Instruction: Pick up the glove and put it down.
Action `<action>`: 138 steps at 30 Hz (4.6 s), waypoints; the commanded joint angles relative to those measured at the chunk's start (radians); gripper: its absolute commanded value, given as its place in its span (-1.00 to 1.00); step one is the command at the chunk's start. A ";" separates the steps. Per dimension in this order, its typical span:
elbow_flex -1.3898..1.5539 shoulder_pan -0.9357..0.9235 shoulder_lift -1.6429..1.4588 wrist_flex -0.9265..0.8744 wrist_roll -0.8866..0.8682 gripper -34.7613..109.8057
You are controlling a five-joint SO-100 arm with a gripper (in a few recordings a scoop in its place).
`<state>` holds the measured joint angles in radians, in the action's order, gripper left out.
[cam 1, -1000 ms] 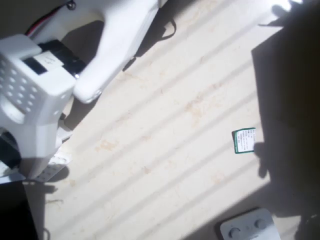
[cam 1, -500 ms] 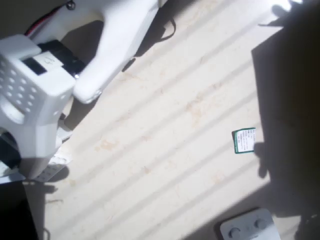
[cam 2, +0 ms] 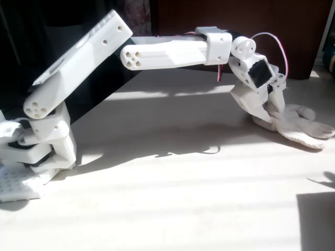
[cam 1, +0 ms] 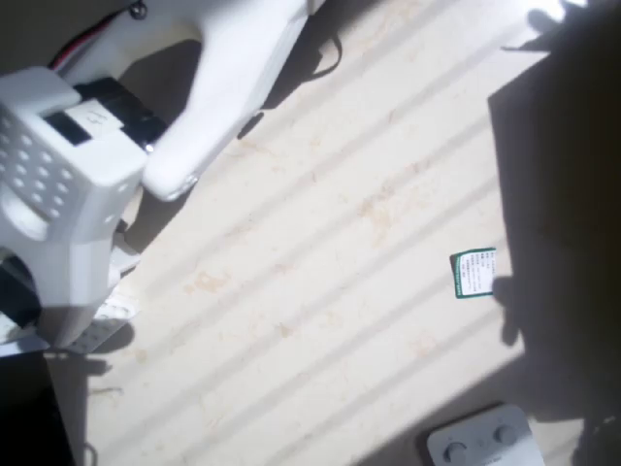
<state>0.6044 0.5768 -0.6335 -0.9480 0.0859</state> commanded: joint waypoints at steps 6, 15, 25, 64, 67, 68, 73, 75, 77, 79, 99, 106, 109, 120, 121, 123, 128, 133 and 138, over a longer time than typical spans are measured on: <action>-0.034 -0.133 -0.207 -0.160 0.005 -0.52; -0.023 -0.354 -0.377 -0.341 0.008 -0.52; -0.023 -0.647 -0.431 -0.555 0.009 -0.52; 0.028 -0.943 -0.138 -0.500 0.114 -0.52; 0.021 -0.939 -0.150 -0.500 0.114 -0.52; 0.021 -0.939 -0.153 -0.500 0.114 -0.52; 0.011 -0.931 -0.167 -0.511 0.135 -0.46; 0.000 -0.931 -0.175 -0.514 0.147 -0.39; -0.003 -0.931 -0.189 -0.514 0.149 -0.30; -0.003 -0.931 -0.199 -0.515 0.149 -0.21; -0.003 -0.802 -0.419 -0.661 0.135 -0.05; -0.003 -0.617 -0.486 -0.661 0.097 -0.05; 0.003 -0.529 -0.480 -0.650 0.055 -0.05; -0.005 -0.445 -0.247 -0.537 0.025 -0.05; -0.005 -0.446 -0.236 -0.523 0.025 -0.05; -0.002 -0.448 -0.207 -0.505 0.025 -0.05; -0.003 -0.448 -0.129 -0.483 0.025 -0.05; -0.003 -0.448 -0.101 -0.472 0.025 -0.05; -0.003 -0.448 -0.100 -0.463 0.026 -0.15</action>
<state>0.6335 0.1227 -0.7271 -1.4205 0.1181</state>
